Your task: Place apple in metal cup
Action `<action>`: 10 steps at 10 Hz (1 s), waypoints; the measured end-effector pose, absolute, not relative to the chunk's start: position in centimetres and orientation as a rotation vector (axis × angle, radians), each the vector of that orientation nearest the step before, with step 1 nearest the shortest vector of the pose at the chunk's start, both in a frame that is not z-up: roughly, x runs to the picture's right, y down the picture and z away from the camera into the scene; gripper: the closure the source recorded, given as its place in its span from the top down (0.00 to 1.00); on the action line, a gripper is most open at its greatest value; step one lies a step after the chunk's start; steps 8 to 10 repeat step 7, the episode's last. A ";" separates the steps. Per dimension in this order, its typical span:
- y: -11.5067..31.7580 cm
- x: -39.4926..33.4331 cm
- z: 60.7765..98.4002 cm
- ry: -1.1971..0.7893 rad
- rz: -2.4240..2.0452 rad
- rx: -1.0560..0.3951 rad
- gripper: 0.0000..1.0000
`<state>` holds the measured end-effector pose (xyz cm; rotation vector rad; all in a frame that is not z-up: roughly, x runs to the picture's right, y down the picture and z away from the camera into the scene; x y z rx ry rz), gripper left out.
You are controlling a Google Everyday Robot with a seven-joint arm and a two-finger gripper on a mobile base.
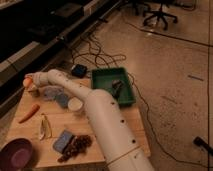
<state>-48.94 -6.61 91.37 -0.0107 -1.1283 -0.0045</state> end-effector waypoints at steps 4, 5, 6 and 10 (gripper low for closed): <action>-6.6 -48.8 91.4 -1.159 0.058 -0.031 0.00; -6.6 -48.8 91.5 -1.164 0.068 -0.037 0.00; -6.5 -48.8 91.6 -1.170 0.077 -0.044 0.01; -6.5 -48.7 91.8 -1.176 0.088 -0.055 0.07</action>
